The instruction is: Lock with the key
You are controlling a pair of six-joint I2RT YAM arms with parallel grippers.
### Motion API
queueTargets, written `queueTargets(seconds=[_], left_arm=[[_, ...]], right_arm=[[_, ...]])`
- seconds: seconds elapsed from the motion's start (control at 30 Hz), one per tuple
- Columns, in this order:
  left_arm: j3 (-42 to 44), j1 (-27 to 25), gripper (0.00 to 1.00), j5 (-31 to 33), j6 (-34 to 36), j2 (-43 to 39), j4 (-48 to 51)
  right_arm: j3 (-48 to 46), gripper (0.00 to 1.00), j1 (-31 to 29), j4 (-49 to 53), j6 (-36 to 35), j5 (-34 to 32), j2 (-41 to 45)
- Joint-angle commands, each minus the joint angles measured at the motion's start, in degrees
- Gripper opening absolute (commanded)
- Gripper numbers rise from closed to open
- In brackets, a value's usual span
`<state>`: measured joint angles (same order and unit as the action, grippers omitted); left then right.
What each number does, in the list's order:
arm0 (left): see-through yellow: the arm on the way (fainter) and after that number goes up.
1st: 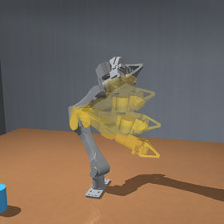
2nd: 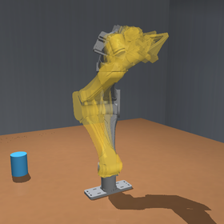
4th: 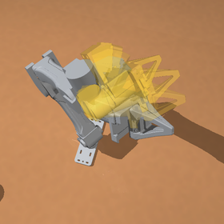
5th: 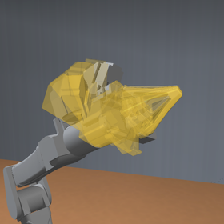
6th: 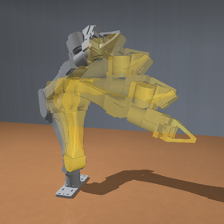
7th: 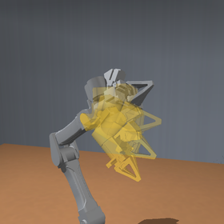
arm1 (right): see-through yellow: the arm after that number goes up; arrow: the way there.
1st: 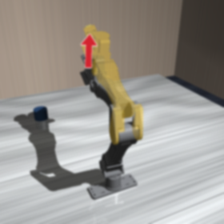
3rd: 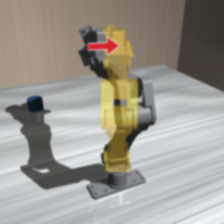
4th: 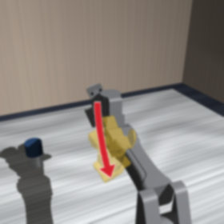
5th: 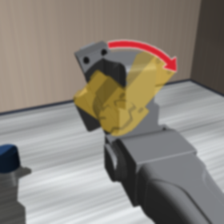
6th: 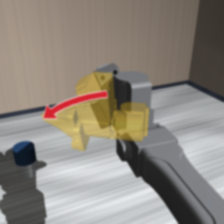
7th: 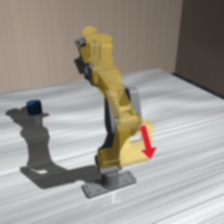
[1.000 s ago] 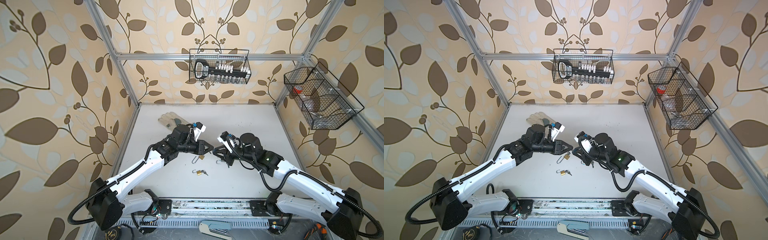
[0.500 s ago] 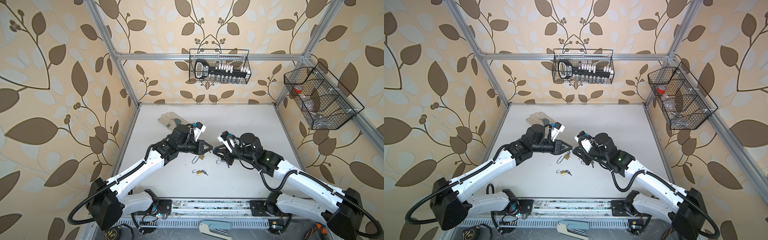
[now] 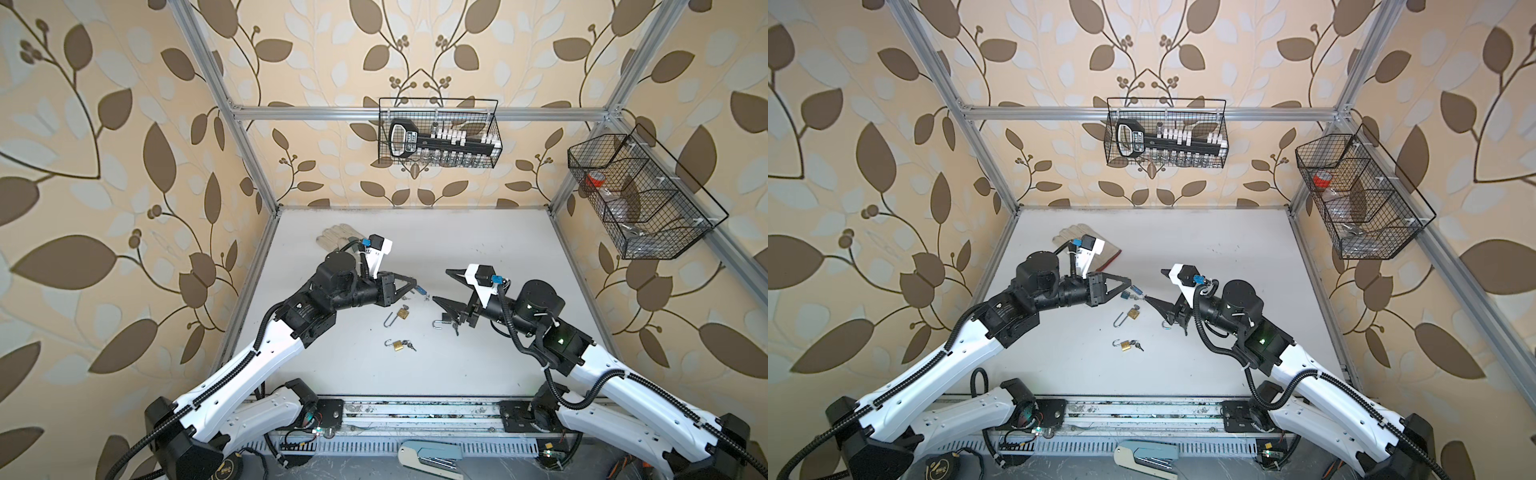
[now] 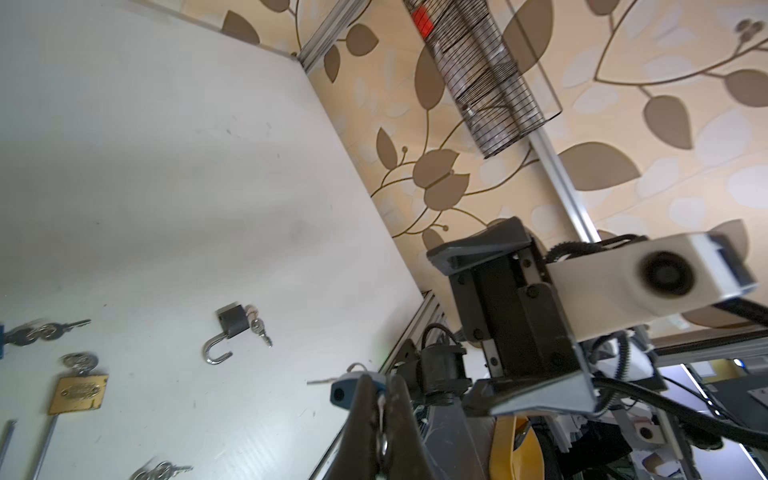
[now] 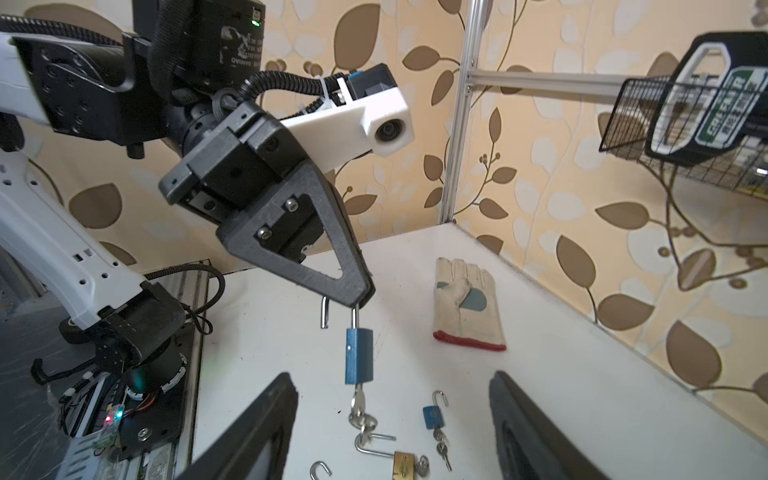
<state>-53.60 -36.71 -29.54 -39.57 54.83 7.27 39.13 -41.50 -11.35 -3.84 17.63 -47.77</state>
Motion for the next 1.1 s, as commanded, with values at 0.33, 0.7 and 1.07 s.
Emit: queueTargets(seconds=[0.33,0.7,1.07], left_arm=[[-3.2,-0.1,0.00,-5.8,-7.4,-2.9,-14.4],[-3.5,-0.1,0.00,-6.5,-7.5,-3.7,-14.8],[-3.9,-0.1,0.00,-7.2,-7.7,-4.1,-15.4]], right_arm=[[9.4,0.48,-1.6,-5.0,-7.5,9.2,-5.0],[8.8,0.32,-3.1,-4.8,-7.8,6.2,-6.7],[9.1,0.25,-3.1,-4.1,-7.8,5.7,-7.7]])
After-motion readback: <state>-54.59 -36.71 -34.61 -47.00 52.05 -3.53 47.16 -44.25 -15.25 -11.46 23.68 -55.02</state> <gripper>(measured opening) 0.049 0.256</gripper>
